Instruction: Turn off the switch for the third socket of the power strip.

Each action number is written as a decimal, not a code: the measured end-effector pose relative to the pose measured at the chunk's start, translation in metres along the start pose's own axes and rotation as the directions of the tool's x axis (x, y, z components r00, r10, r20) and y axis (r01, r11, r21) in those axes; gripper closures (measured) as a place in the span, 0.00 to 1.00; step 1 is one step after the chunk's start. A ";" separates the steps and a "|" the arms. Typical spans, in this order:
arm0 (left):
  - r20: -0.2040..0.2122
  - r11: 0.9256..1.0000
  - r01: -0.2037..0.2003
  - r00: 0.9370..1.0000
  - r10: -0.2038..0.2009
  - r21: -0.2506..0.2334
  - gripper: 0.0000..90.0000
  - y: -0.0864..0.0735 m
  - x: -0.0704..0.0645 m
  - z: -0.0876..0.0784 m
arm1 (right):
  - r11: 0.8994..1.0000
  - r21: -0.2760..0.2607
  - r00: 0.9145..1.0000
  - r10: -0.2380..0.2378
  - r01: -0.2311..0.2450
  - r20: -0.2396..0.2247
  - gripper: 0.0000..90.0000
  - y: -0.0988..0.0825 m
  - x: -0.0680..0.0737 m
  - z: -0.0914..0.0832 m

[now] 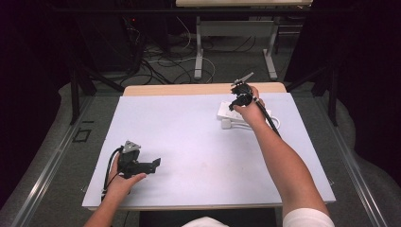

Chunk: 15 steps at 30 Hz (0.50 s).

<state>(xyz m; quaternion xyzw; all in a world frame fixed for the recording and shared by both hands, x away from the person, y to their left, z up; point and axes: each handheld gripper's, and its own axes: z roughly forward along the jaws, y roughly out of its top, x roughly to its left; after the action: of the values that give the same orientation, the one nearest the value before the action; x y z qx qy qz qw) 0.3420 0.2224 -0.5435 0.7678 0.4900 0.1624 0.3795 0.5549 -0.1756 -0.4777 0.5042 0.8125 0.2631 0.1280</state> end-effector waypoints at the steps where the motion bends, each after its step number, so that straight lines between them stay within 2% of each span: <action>1: 0.000 1.000 0.000 1.000 0.000 0.001 0.03 0.000 0.000 0.000 | 1.000 0.008 1.000 -0.022 0.022 -0.004 0.82 0.000 -0.001 0.002; 3: 0.001 1.000 0.000 1.000 0.000 0.000 0.03 0.000 0.000 0.000 | 1.000 0.012 1.000 -0.020 0.020 -0.006 0.86 0.000 0.001 0.006; 4: -0.001 1.000 -0.001 1.000 0.001 0.002 0.03 0.000 0.000 0.000 | 1.000 -0.004 1.000 -0.019 0.019 -0.019 0.88 -0.001 0.001 0.008; 7: 0.001 1.000 -0.001 1.000 0.001 0.000 0.03 0.000 0.000 0.000 | 0.999 0.017 1.000 -0.026 0.027 -0.015 0.91 0.000 0.004 0.012; 8: 0.002 1.000 -0.001 1.000 0.001 0.000 0.03 0.000 0.000 0.000 | 0.999 0.018 0.999 -0.047 0.047 -0.023 0.91 0.000 0.003 0.013; 10: 0.002 1.000 0.000 1.000 0.000 0.000 0.03 0.000 0.000 0.000 | 0.999 0.021 0.999 -0.035 0.036 -0.018 0.92 0.000 0.006 0.015; 11: 0.002 1.000 0.000 1.000 0.000 0.000 0.03 0.000 0.000 0.000 | 0.999 0.001 0.999 -0.049 0.049 -0.025 0.93 0.000 0.006 0.017; 12: 0.002 1.000 0.000 1.000 0.000 -0.001 0.03 0.000 0.000 0.000 | 0.999 0.019 0.999 -0.038 0.038 -0.021 0.94 0.000 0.007 0.016; 13: 0.000 1.000 -0.008 1.000 0.008 0.001 0.03 0.000 0.001 0.000 | 0.999 0.019 0.998 -0.050 0.051 -0.024 0.94 0.001 0.007 0.017; 14: 0.001 1.000 -0.007 1.000 0.007 0.001 0.03 0.000 0.001 0.000 | 0.999 -0.002 0.998 -0.048 0.047 -0.033 0.95 0.000 0.007 0.019; 15: 0.001 1.000 -0.008 1.000 0.008 0.001 0.03 0.000 0.001 0.000 | 0.999 0.000 0.999 -0.045 0.045 -0.028 0.95 0.000 0.008 0.020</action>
<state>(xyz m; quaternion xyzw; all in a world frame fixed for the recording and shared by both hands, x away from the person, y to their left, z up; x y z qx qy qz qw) 0.3424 0.2231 -0.5436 0.7699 0.4870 0.1633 0.3787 0.5605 -0.1630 -0.4935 0.4820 0.8255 0.2669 0.1224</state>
